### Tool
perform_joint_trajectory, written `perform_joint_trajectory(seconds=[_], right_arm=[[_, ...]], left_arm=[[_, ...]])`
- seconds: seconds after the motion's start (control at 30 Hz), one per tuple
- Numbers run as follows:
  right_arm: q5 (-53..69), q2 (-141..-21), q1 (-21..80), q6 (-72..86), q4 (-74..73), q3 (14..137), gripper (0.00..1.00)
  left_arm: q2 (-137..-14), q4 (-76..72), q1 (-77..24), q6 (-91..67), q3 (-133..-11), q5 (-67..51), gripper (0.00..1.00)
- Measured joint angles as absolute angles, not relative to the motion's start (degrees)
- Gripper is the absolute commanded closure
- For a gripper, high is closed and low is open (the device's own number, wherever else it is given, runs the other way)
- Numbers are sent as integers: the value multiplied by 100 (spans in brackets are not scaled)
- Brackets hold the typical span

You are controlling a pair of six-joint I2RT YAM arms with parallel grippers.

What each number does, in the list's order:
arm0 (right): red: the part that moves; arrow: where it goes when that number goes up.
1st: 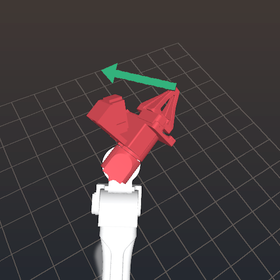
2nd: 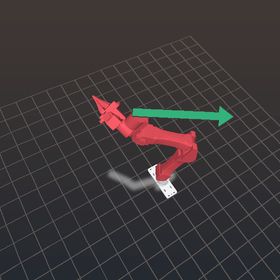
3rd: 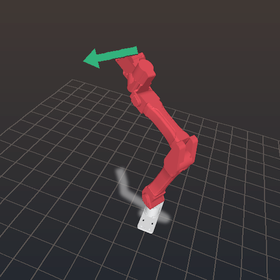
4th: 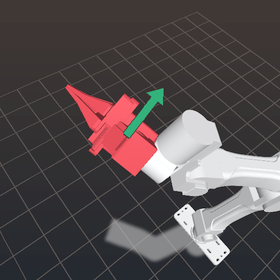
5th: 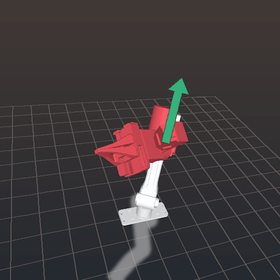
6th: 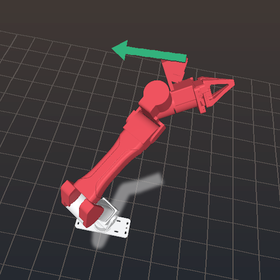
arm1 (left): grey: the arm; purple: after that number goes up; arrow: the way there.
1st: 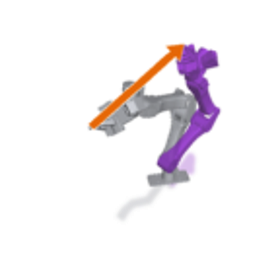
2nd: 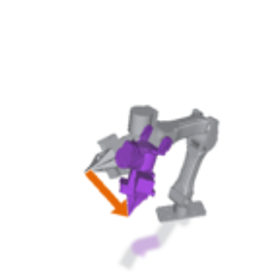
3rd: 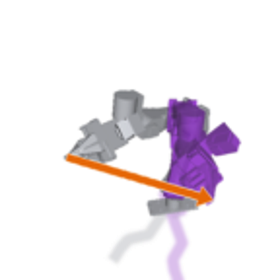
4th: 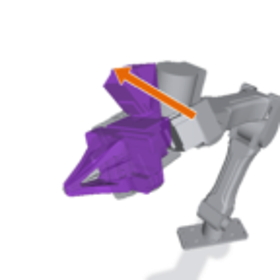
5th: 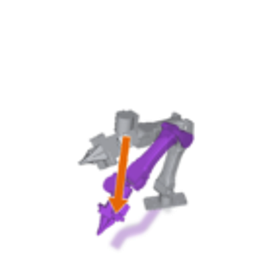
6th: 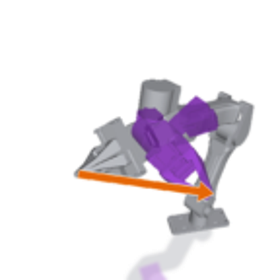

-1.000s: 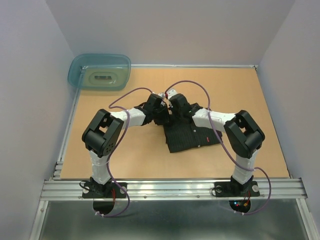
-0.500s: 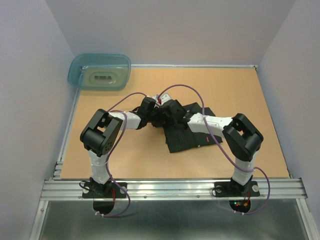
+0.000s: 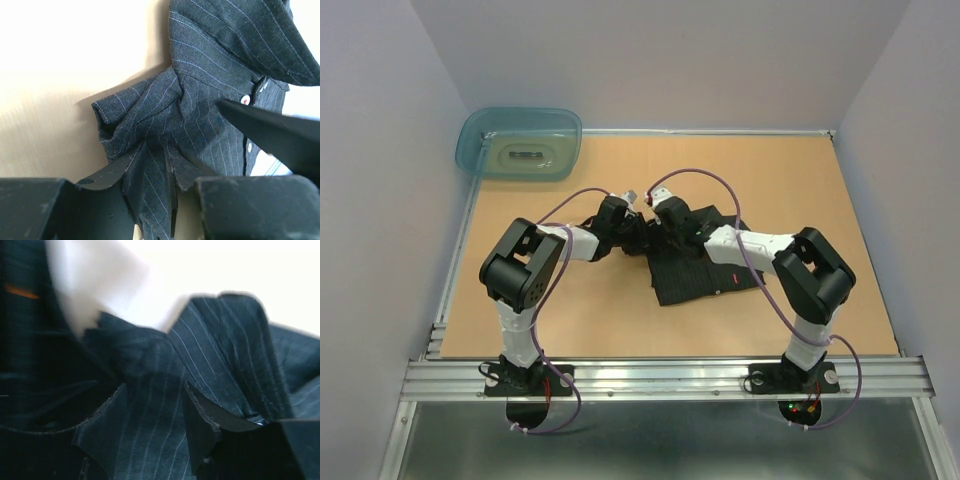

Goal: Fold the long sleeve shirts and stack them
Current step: Fold the shirt

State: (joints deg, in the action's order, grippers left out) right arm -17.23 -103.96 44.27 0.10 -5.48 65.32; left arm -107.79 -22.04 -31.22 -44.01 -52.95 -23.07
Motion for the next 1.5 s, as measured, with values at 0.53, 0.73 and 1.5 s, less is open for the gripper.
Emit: perform_joint_trajectory(seconds=[0.53, 0.73, 1.5], right_arm=[[-770, -8956, 3555, 1192, -508, 6386, 69], [-897, -9303, 2694, 1608, -349, 6665, 89], [1367, -10665, 2596, 3055, 928, 6613, 92]], left_arm=[[-10718, -2248, -3107, -4394, -5212, -2349, 66], [-10715, -2246, -3107, -4379, -5212, -2353, 66], [-10715, -2241, -3107, -4333, -5214, -2357, 66]])
